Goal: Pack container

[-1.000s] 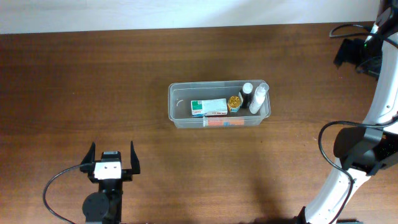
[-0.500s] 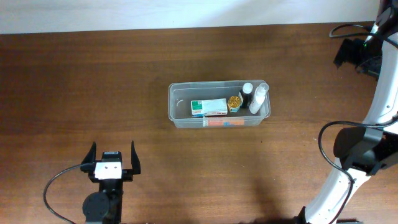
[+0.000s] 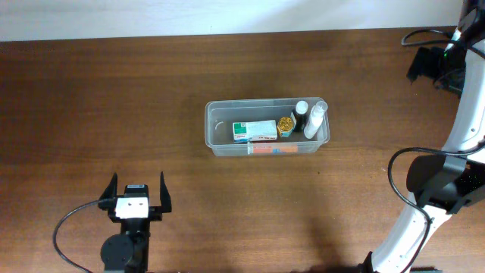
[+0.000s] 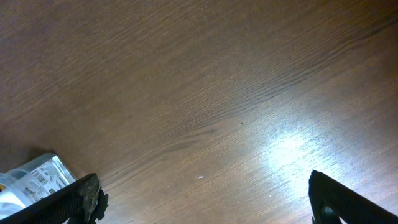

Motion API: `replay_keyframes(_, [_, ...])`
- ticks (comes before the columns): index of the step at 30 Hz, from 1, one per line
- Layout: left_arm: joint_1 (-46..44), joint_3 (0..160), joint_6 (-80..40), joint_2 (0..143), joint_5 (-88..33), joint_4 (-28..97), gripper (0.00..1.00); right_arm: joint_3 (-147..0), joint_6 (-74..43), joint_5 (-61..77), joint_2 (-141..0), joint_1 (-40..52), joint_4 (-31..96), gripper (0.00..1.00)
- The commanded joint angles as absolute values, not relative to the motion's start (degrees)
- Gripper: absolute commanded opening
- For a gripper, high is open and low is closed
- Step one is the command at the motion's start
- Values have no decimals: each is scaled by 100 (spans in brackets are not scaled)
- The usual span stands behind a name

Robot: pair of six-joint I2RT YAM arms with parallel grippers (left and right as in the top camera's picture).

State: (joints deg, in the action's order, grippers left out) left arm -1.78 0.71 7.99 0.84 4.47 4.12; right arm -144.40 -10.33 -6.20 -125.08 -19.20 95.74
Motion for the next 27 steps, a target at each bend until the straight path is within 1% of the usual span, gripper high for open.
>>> replay_keyframes(1, [-143, 51, 913, 34, 381, 436, 99, -14416, -1059, -672, -12326, -1951, 9559, 98])
replay_keyframes(11, [-143, 51, 913, 34, 381, 436, 99, -14416, -1033, -679, -12057, -1946, 9500, 98])
replay_keyframes(14, [-143, 51, 913, 34, 381, 436, 99, -14416, -1039, -670, -11764, -1907, 9286, 98])
replay_keyframes(19, [-143, 51, 913, 34, 381, 436, 100, -14278, -1037, -670, -10914, -1594, 8541, 98])
replay_keyframes(22, [-143, 51, 913, 34, 381, 436, 99, -13611, -1037, -672, -10256, -1389, 7863, 98])
replay_keyframes(27, [-143, 51, 913, 34, 381, 436, 100, -11504, -1041, -663, -8823, -1039, 6506, 98])
